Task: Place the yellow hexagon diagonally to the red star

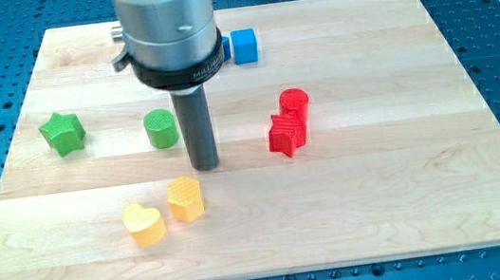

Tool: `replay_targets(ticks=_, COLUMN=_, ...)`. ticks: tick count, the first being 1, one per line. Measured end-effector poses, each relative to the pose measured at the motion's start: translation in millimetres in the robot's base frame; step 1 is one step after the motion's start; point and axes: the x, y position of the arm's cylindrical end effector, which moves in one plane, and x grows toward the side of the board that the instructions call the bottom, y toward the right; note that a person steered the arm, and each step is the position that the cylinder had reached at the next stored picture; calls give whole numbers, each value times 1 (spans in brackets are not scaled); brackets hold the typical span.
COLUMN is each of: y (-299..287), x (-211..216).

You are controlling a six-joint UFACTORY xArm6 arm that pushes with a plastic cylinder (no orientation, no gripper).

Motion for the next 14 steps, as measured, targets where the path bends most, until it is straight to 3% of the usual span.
replay_targets(ticks=2, y=-69, x=11)
replay_targets(ticks=3, y=-13, x=11)
replay_targets(ticks=5, y=25, x=6)
replay_targets(ticks=6, y=18, x=0)
replay_targets(ticks=7, y=-32, x=-19)
replay_targets(ticks=8, y=6, x=-34)
replay_targets(ticks=9, y=-73, x=-20)
replay_targets(ticks=10, y=-113, x=-10)
replay_targets(ticks=14, y=-56, x=-15)
